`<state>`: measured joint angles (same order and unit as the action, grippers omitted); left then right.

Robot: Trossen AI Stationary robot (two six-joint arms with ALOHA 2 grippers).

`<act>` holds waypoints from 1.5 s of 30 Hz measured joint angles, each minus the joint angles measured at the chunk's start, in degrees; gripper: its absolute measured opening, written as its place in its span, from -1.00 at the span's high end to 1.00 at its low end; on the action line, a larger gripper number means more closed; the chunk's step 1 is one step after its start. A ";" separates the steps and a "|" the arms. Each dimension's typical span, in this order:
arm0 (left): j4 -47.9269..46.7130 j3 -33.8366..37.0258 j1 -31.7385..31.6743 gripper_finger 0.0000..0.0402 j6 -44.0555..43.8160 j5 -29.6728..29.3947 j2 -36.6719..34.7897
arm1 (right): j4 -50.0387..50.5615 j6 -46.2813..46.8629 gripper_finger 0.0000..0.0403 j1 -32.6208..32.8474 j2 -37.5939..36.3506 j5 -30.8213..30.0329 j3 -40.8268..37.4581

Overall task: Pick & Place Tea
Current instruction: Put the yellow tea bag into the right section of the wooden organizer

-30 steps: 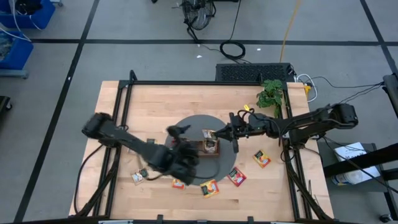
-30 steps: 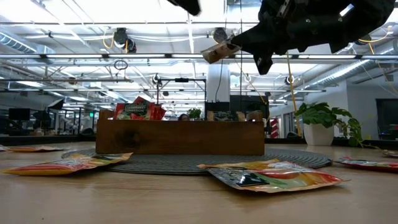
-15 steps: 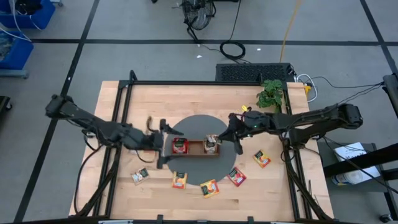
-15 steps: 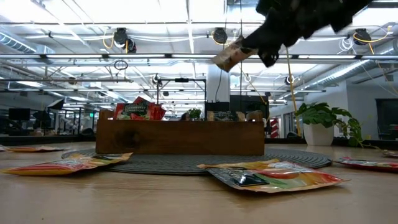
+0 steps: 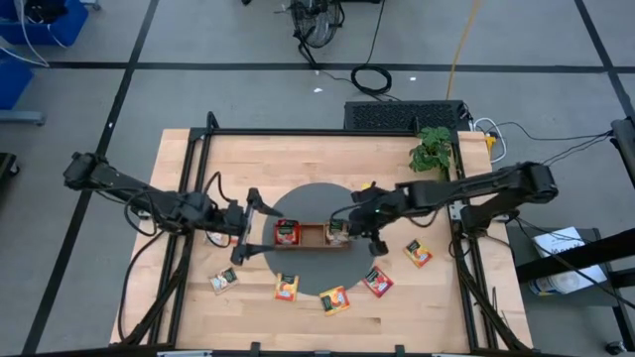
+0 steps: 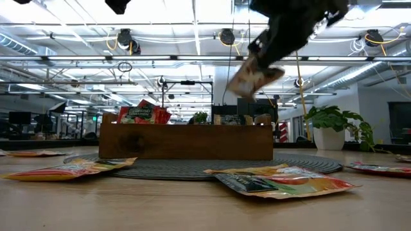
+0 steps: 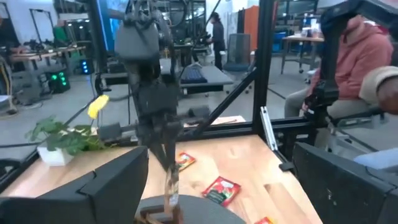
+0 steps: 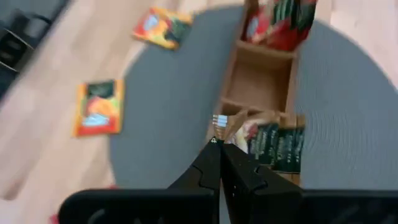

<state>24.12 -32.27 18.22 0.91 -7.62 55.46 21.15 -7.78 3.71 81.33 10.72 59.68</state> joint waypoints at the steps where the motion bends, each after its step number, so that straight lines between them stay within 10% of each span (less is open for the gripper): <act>1: 0.04 0.02 -0.11 -0.95 -0.27 -0.15 0.00 | -0.38 -0.42 1.00 -0.07 1.27 -0.06 0.00; 45: -1.62 -0.05 -0.20 -0.95 -1.38 -0.39 0.02 | -4.90 -2.49 1.00 -0.36 10.22 -1.75 -0.90</act>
<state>22.50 -32.32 18.02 -0.47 -8.01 55.48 16.25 -10.27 3.36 91.55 8.97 58.78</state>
